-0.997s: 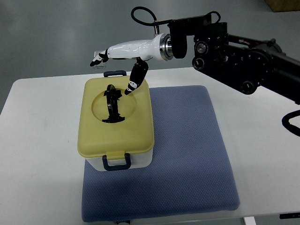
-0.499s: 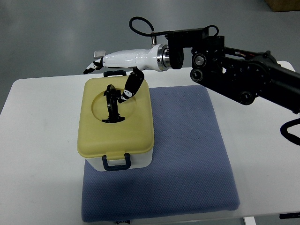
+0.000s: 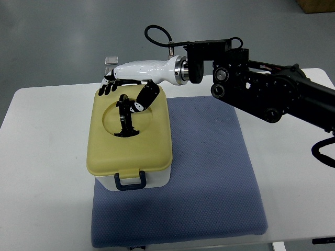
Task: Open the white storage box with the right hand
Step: 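Lower the right hand and close its fingers around the black lid handle, then lift the yellow lid off the white box with the right hand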
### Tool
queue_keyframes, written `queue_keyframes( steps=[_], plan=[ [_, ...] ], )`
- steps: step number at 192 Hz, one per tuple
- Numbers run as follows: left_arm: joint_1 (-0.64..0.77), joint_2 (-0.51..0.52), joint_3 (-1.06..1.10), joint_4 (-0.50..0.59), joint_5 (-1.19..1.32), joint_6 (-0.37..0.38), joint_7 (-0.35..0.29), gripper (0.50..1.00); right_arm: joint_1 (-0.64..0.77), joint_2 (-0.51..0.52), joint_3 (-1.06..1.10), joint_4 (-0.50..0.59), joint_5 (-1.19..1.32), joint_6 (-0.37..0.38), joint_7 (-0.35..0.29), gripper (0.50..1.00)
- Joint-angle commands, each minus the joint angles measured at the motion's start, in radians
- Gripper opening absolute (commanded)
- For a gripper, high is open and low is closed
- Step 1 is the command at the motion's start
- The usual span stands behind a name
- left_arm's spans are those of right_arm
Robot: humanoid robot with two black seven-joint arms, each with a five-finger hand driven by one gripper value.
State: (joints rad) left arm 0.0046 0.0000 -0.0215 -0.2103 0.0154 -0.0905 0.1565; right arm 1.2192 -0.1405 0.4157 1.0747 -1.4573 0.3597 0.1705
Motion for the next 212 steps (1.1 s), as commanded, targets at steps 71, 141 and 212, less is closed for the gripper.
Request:
queue_keyframes(
  steps=[71,141,212],
  plan=[
    [0.0,0.0,0.0,-0.001,0.0,0.0,0.0,1.0,-0.001,-0.005,0.005,0.001,-0.003,0.001,0.001,0.5],
    [0.0,0.0,0.002,-0.003,0.001,0.0,0.0,1.0,0.121,-0.106,0.051,0.039,0.078,0.094,0.003,0.5],
    [0.0,0.0,0.003,-0.003,0.001,0.0,0.0,1.0,0.092,-0.418,0.113,0.051,0.097,0.251,0.052,0.5]
  ],
)
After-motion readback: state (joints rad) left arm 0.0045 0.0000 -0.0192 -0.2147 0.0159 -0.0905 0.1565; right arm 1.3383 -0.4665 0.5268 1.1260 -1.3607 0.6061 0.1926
